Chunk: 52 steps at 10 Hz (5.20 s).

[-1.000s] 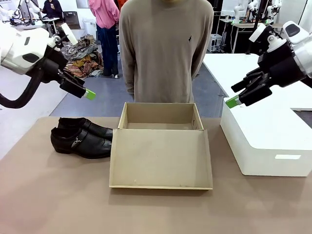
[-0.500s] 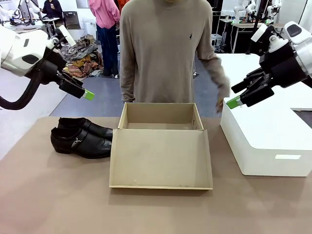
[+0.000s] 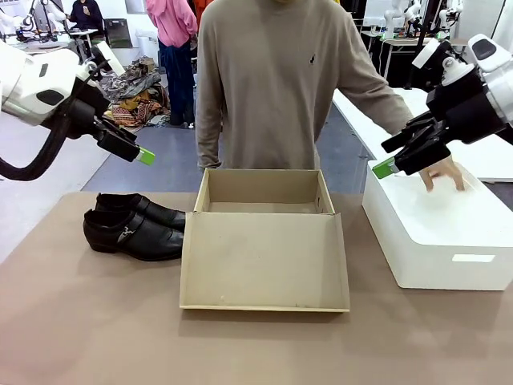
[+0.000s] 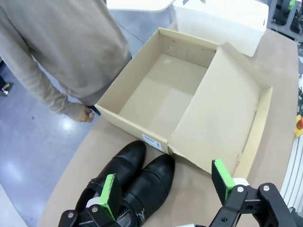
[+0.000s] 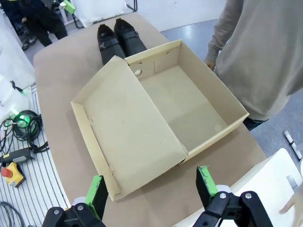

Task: Pack the shoes into the box.
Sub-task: Place one shoe of the Shoes into the Shoes Box.

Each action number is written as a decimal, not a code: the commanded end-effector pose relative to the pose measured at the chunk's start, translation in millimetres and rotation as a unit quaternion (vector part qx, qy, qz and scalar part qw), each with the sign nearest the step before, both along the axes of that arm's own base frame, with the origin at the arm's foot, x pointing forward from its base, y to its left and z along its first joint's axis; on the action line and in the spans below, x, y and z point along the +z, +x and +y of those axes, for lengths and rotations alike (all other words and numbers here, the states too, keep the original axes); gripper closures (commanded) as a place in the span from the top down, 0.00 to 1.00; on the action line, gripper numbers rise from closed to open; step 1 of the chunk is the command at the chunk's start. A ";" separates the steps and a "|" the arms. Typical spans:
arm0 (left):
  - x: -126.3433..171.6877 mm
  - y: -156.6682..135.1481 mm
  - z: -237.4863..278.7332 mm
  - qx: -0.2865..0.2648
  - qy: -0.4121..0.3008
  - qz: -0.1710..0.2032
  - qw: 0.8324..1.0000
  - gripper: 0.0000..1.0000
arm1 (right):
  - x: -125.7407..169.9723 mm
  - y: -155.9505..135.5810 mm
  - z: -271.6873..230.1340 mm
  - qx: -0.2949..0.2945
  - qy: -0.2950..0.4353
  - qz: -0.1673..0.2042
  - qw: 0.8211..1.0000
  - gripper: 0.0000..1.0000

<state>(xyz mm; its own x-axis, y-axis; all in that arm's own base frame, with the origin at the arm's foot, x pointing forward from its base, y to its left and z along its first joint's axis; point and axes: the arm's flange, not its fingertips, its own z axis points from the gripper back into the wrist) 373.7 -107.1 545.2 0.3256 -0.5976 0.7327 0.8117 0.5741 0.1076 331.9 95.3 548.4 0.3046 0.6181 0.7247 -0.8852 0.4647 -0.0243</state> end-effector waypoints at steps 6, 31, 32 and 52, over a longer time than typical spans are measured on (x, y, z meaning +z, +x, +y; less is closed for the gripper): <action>18.5 22.7 4.2 -0.035 0.097 0.008 0.995 1.00 | -0.8 2.8 -0.5 0.010 0.007 -0.004 1.000 1.00; -13.4 147.2 42.6 -0.194 0.339 0.106 0.914 1.00 | -0.8 2.8 -0.5 0.010 0.007 -0.004 1.000 1.00; -22.2 156.6 45.2 -0.202 0.351 0.107 0.908 1.00 | -0.8 2.8 -0.5 0.010 0.007 -0.004 1.000 1.00; -106.6 243.3 56.5 -0.194 0.360 0.157 0.899 1.00 | -0.8 2.8 -0.5 0.010 0.007 -0.004 1.000 1.00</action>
<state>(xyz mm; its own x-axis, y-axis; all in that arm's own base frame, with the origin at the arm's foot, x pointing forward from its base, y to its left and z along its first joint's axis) 607.1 -49.6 437.3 0.0872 -0.9949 0.0511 0.9935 0.0906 0.0686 331.6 95.2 548.0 0.3078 0.6209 0.7210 -0.8844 0.4662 -0.0239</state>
